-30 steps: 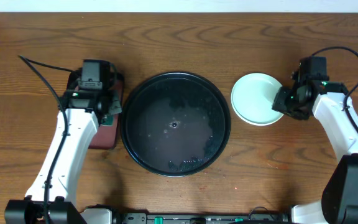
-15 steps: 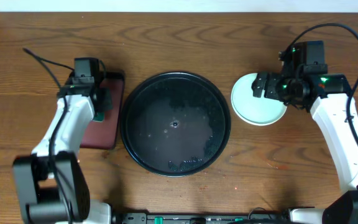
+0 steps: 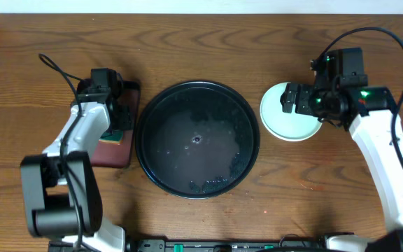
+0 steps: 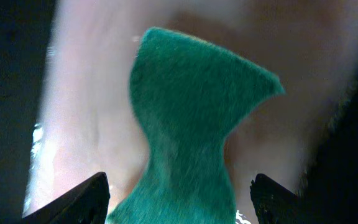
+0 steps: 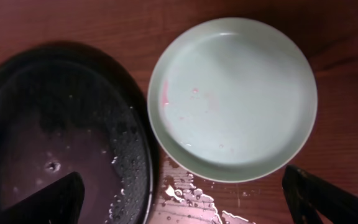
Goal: Clean dirty plates on tray and stack at the side
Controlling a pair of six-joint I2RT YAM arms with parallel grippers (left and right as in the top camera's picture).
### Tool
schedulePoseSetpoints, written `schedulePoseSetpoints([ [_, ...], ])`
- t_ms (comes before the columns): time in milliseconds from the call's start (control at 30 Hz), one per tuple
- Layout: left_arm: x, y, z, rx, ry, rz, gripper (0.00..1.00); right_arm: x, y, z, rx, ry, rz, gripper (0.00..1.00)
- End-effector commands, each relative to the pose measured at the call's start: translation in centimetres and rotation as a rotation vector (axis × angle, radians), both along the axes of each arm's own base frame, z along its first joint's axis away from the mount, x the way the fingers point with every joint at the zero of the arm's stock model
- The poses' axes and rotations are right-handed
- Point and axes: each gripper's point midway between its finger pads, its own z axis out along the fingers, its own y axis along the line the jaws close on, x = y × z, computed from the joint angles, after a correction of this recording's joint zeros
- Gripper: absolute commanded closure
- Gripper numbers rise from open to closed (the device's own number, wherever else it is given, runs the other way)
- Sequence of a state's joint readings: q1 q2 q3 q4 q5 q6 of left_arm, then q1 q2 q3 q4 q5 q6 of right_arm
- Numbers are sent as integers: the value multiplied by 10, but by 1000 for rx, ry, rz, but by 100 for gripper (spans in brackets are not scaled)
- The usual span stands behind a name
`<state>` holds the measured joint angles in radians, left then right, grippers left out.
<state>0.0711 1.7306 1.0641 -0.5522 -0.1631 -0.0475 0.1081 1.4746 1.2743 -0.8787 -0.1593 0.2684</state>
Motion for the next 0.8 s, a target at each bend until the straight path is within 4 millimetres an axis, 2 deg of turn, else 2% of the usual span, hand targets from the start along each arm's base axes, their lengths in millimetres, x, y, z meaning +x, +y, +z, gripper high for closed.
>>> schedulePoseSetpoints([
  [0,6,3,58,17,-140,0,26,-6,-5,34,-37,-99,6,1],
  [167,0,2,131,12,-361,36,25,-22,-24,81,-96,-241,-54,1],
  [333,-9,1,172,20,-485,35,25,-52,-44,145,-138,-463,-130,1],
  [433,-13,1,185,22,-523,35,25,-73,-49,188,-120,-623,-155,1],
  [567,-13,1,186,22,-527,35,25,-101,-46,224,-59,-767,-154,1],
  [700,-13,1,184,22,-520,35,25,-128,-45,239,-24,-832,-144,1],
  [767,-13,1,184,22,-520,35,25,-138,-46,239,-24,-836,-144,1],
])
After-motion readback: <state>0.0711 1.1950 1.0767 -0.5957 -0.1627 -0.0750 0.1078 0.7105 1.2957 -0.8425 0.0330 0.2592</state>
